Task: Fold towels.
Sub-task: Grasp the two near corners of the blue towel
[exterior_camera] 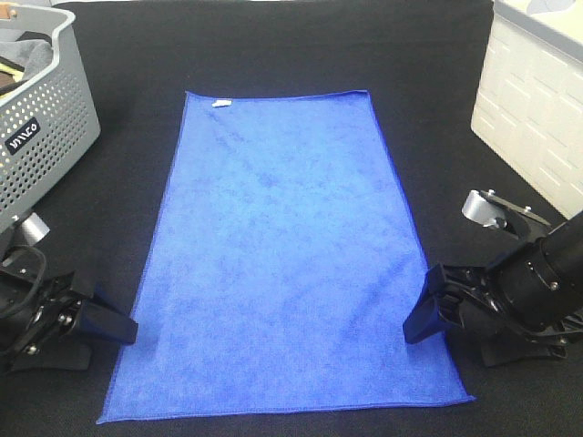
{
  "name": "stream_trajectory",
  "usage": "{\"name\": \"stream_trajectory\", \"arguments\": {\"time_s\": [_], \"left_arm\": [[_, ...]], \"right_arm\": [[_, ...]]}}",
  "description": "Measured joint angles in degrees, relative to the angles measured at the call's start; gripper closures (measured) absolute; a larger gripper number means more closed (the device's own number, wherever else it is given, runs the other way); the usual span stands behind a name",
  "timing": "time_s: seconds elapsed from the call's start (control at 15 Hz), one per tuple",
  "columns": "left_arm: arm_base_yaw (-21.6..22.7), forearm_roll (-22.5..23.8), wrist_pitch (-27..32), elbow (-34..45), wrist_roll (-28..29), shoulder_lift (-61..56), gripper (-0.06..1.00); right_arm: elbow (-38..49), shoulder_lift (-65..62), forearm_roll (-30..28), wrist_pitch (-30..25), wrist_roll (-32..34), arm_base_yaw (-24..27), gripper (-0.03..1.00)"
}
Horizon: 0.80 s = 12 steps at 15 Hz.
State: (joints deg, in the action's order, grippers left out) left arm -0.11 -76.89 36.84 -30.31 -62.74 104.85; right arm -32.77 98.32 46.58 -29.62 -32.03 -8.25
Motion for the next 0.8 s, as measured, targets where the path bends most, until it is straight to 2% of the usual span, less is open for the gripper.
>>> {"name": "stream_trajectory", "arguments": {"time_s": [0.07, 0.13, 0.2, 0.33, 0.53, 0.67, 0.73, 0.8], "left_arm": [[-0.86, -1.95, 0.11, -0.06, -1.83, 0.52, 0.24], [-0.86, -1.95, 0.11, -0.06, -1.83, 0.52, 0.24], [-2.64, -4.07, 0.17, -0.29, -3.32, 1.20, 0.24], [-7.91, -7.68, -1.26, -1.49, -4.47, 2.01, 0.24], [-10.08, -10.26, -3.21, -2.18, -4.47, 2.06, 0.26], [-10.26, -10.89, -5.27, -2.18, -4.47, 2.41, 0.45], [-10.26, -10.94, -6.07, -2.18, -4.47, 2.69, 0.55], [-10.26, -10.94, -7.05, -2.18, -4.47, 2.92, 0.71]], "right_arm": [[-0.23, 0.63, 0.63, -0.11, -0.57, 0.00, 0.07], [-0.23, 0.63, 0.63, -0.11, -0.57, 0.00, 0.07], [-0.23, 1.38, 1.95, -0.40, -2.01, 0.06, 0.09], [-0.23, 3.09, 9.00, -2.35, -7.56, 0.06, 0.20], [-0.06, 4.81, 15.01, -3.72, -12.72, 0.06, 0.35], [-0.06, 5.16, 15.13, -3.04, -13.41, 0.00, 0.50], [-0.06, 5.27, 15.13, -2.35, -13.46, 0.00, 0.61], [-0.06, 5.27, 15.13, -1.60, -13.46, 0.00, 0.77]]}}
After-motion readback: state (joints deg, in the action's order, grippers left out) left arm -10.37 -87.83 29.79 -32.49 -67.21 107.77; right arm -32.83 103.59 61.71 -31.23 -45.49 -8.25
